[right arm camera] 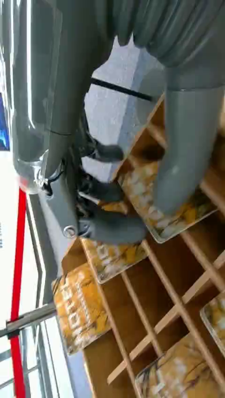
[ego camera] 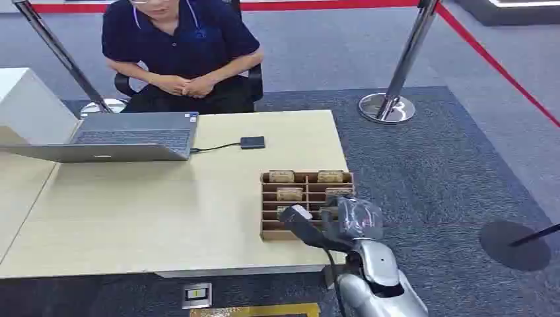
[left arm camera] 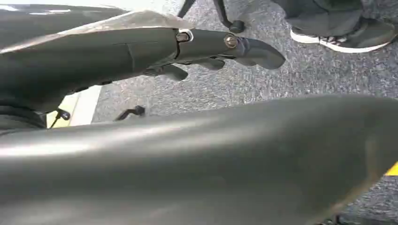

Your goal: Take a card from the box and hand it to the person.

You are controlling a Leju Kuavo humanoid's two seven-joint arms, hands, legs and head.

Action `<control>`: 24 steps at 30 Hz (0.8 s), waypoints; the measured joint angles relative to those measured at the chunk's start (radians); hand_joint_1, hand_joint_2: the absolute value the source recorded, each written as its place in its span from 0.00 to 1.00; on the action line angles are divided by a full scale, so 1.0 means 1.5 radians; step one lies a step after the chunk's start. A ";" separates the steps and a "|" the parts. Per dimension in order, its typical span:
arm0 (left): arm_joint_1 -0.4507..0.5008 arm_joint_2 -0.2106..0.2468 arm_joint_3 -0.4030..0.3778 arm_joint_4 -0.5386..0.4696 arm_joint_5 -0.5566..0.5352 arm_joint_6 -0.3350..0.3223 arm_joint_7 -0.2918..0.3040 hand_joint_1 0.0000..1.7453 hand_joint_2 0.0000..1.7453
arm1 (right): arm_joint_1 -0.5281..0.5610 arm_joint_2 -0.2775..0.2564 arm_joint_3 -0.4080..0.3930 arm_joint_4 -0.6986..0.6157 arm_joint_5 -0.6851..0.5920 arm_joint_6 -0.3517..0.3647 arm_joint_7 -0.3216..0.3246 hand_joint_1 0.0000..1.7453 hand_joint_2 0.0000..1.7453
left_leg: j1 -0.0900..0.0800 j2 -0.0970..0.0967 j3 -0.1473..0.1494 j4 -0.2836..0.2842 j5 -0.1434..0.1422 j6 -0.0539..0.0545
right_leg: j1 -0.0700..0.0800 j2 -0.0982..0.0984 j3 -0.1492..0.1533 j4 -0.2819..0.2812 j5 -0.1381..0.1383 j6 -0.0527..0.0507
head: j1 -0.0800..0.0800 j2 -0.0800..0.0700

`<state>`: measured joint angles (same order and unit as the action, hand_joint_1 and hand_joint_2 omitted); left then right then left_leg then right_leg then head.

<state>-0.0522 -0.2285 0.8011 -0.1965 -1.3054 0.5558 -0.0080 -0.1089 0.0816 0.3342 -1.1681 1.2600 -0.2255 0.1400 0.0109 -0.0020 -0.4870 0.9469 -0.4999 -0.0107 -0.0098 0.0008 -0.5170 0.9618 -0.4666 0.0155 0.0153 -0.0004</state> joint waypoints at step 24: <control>0.000 0.000 0.000 0.001 -0.001 0.000 -0.004 0.00 0.00 | -0.001 0.002 -0.001 0.000 0.000 -0.003 -0.008 0.79 1.00 | 0.000 0.000 0.000 0.000 0.000 0.000 | 0.000 0.000 0.000 0.000 0.000 0.000 | 0.000 0.000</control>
<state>-0.0523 -0.2285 0.8011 -0.1957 -1.3073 0.5562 -0.0145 -0.1110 0.0851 0.3323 -1.1681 1.2600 -0.2300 0.1286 0.0110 -0.0020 -0.4867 0.9470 -0.4996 -0.0110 -0.0097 0.0008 -0.5169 0.9618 -0.4662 0.0151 0.0153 -0.0004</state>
